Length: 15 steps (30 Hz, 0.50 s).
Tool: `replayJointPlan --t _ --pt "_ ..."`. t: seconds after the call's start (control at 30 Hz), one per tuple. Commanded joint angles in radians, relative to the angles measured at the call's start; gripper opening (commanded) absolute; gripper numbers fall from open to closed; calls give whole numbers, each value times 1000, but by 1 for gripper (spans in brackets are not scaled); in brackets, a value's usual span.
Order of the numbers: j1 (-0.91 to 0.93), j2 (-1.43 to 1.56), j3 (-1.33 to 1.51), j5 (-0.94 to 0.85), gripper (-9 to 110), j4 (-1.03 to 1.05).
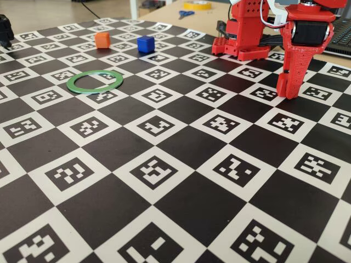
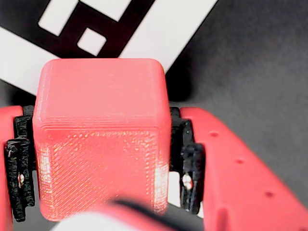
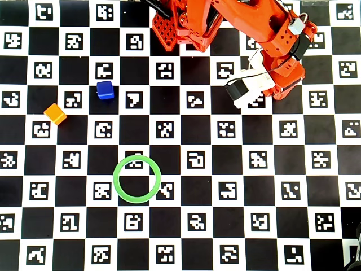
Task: Grab the red cube then put it in the green circle then put the blue cube on top and finally the orange cube on top
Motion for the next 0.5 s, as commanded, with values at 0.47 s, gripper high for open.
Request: replayJointPlan --t 0.47 --pt "104 132 -311 -66 0 367"
